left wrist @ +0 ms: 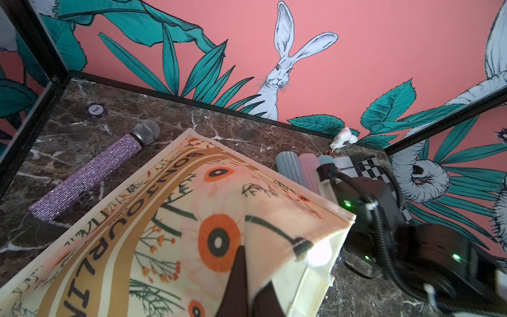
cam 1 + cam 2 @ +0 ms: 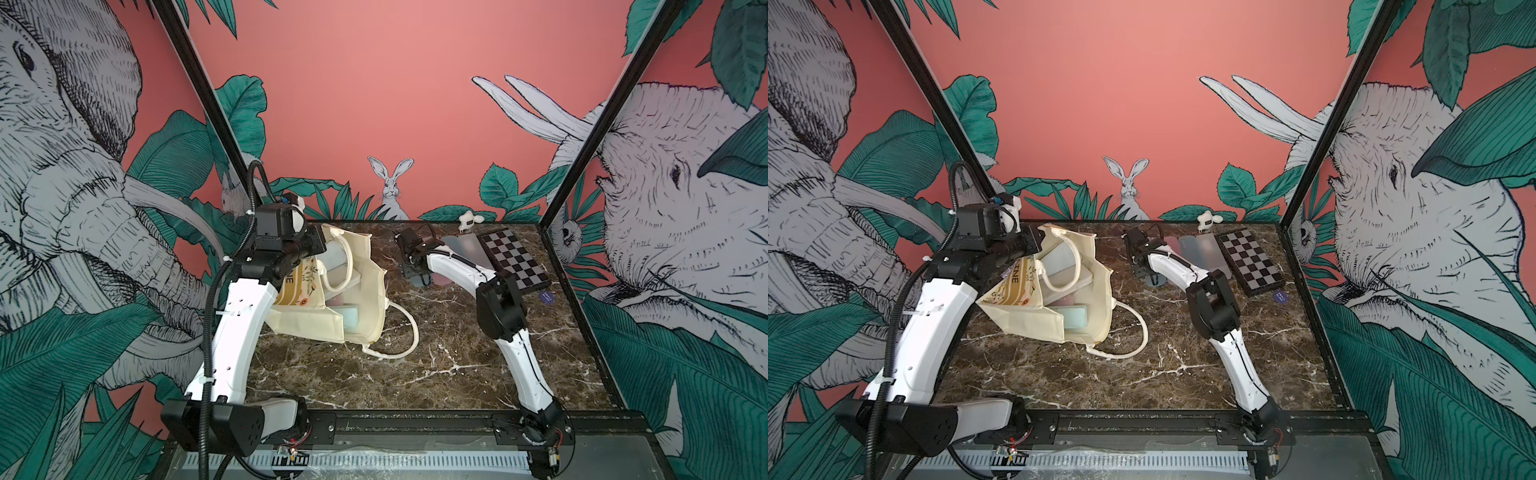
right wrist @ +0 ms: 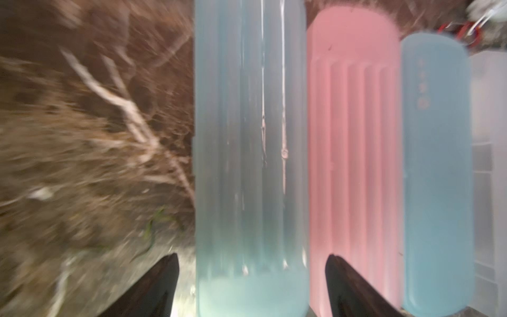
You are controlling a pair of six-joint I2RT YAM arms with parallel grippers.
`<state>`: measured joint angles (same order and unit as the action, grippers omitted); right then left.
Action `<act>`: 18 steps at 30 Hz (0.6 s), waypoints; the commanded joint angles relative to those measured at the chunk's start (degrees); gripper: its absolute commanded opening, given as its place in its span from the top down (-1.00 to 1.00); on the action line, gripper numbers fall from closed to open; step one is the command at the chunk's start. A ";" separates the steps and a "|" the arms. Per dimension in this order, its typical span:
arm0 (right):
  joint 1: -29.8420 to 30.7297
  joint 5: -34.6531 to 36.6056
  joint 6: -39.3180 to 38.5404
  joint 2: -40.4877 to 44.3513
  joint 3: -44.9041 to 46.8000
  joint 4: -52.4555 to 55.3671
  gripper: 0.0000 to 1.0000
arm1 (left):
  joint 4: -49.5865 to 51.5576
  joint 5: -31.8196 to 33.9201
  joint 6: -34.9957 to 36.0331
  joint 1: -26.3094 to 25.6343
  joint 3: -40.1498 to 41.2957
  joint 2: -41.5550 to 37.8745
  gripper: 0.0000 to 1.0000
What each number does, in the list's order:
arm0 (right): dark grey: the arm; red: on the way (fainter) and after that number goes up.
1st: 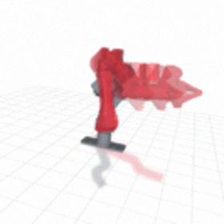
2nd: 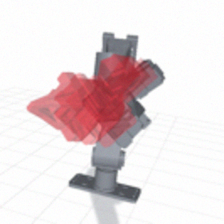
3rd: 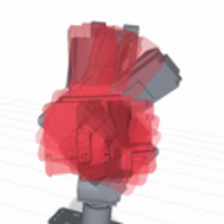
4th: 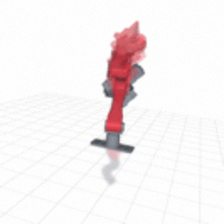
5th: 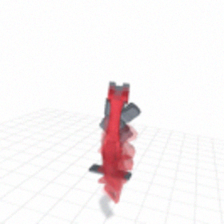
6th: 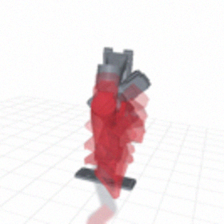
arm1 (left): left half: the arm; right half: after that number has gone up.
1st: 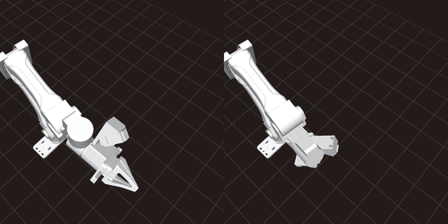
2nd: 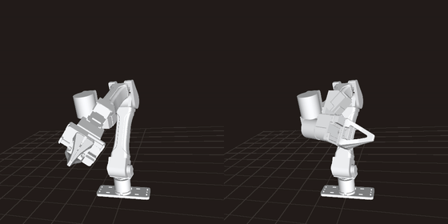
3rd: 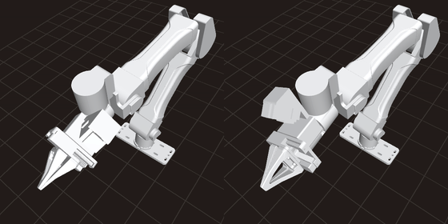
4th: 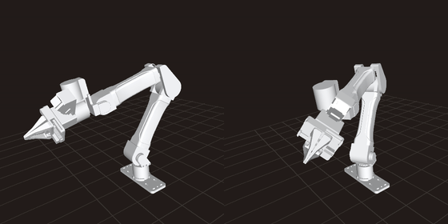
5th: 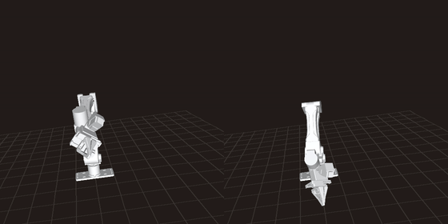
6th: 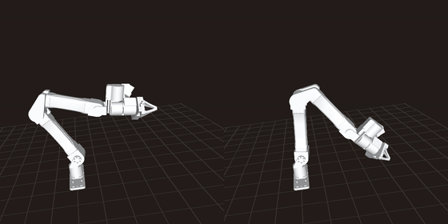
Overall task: Take out the pencil case from the canvas bag
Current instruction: Place the pencil case at the center of the board, then pick up the pencil case from the canvas bag.
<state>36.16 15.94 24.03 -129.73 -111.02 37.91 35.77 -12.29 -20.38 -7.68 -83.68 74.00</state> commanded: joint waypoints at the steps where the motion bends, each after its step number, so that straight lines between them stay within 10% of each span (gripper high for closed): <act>1: -1.17 -5.11 1.24 11.03 8.89 -15.35 -0.72 | -3.99 -6.66 3.72 0.29 -3.59 1.38 1.00; 18: 1.86 -22.98 -6.14 49.81 51.32 -41.23 -0.35 | -7.55 -20.89 12.11 -3.16 -11.43 11.54 1.00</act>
<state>35.77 -1.93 21.34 -84.77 -61.71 3.90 32.95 -28.05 -11.16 -9.67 -91.96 86.83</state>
